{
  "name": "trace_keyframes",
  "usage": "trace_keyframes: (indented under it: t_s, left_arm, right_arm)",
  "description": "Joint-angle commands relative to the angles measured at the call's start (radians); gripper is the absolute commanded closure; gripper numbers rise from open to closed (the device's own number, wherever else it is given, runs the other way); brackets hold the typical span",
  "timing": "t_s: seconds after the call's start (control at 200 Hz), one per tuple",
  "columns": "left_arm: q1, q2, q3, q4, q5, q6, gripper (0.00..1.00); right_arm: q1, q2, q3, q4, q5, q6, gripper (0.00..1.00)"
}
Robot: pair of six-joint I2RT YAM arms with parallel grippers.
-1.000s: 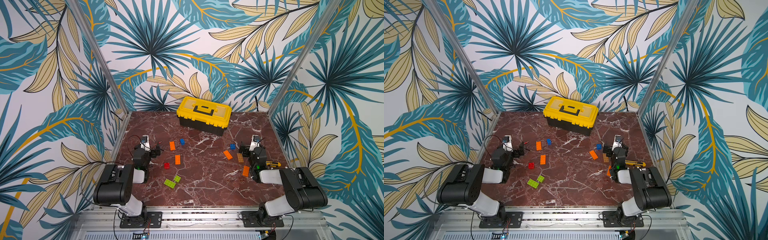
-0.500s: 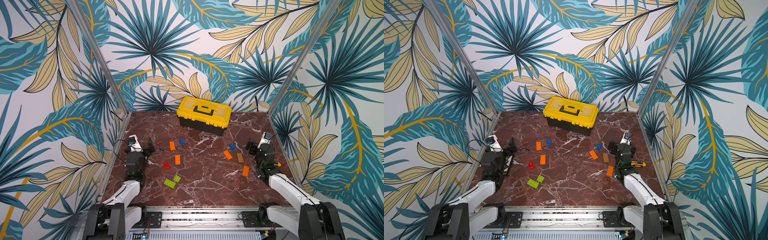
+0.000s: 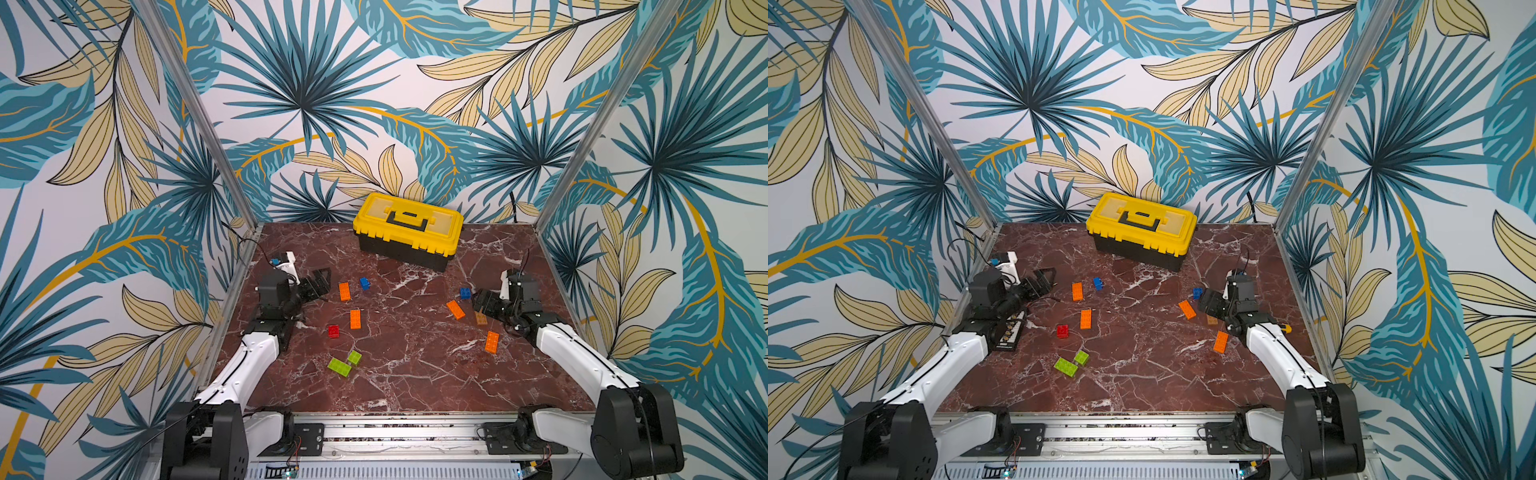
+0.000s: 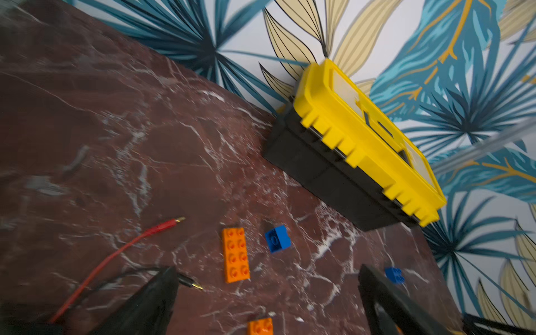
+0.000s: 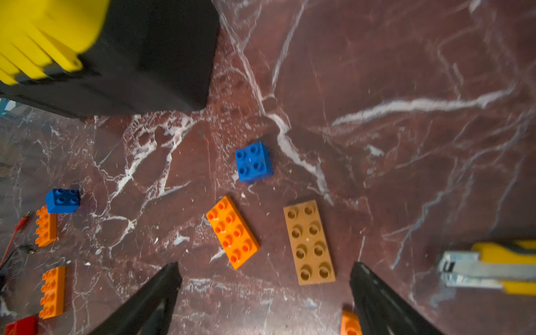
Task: Assemble the number 5 with lego
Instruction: Pick up the lego brick from the center of the board.
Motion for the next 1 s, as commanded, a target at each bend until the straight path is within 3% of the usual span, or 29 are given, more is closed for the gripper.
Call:
trace_keyframes:
  t_s: [0.0,0.1,0.25,0.521,0.646,0.996]
  left_arm:
    - [-0.097,0.003,0.04,-0.137,0.033,0.025,0.0]
    - [-0.2,0.011,0.046,-0.161,-0.014,0.032,0.0]
    - [-0.345,0.058,0.065,-0.172,-0.057,0.037,0.0]
    - [-0.528,0.155,0.15,-0.222,-0.114,0.057,0.0]
    - [-0.582,0.207,0.187,-0.222,-0.133,0.062,0.0]
    - [-0.688,0.313,0.282,-0.222,-0.169,0.059,0.0]
  right_arm:
    - [0.0,0.015,0.024,-0.134,-0.069,0.052,0.1]
    - [0.0,0.015,0.009,-0.161,0.014,0.077,0.12]
    - [0.0,0.089,0.058,-0.215,0.027,0.044,0.14]
    - [0.0,0.183,0.14,-0.261,0.154,-0.014,0.25]
    - [0.0,0.261,0.199,-0.296,0.095,-0.041,0.28]
    - [0.01,0.4,0.302,-0.384,0.118,-0.105,0.29]
